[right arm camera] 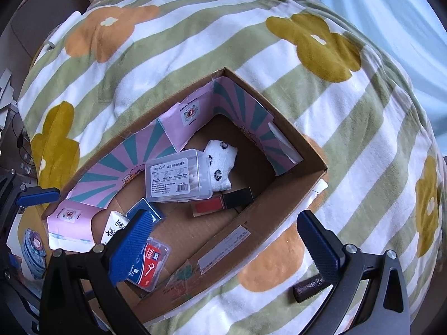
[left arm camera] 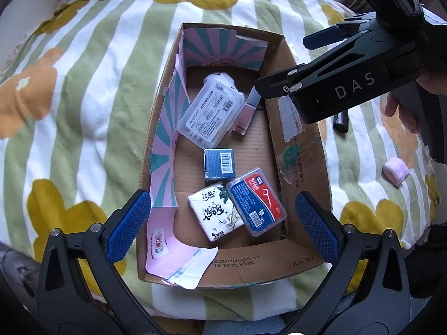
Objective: Organize objects
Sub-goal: 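Open both tools to drop the tissue pack and lip gloss inside, then move both tools toward the black bag roll and pink plush cube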
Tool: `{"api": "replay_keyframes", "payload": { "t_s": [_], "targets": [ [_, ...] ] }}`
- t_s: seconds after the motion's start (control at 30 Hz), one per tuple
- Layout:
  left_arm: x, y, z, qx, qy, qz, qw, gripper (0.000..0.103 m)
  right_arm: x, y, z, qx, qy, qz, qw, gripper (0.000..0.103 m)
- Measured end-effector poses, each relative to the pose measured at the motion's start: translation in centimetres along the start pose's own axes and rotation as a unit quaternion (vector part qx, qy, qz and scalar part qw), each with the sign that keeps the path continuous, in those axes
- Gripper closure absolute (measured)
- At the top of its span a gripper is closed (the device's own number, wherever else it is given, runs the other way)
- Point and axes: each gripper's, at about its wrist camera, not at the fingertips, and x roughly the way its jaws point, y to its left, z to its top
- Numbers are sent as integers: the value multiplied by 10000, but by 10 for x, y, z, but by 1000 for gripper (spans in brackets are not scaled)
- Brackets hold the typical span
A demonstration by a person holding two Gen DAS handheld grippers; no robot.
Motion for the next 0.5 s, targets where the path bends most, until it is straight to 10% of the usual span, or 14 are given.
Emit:
{"api": "replay_keyframes", "payload": {
  "t_s": [0.5],
  "targets": [
    [-82, -16, 7, 378, -513, 589, 9962, 0, -93, 14, -35, 443, -476, -65, 9979, 0]
  ]
}}
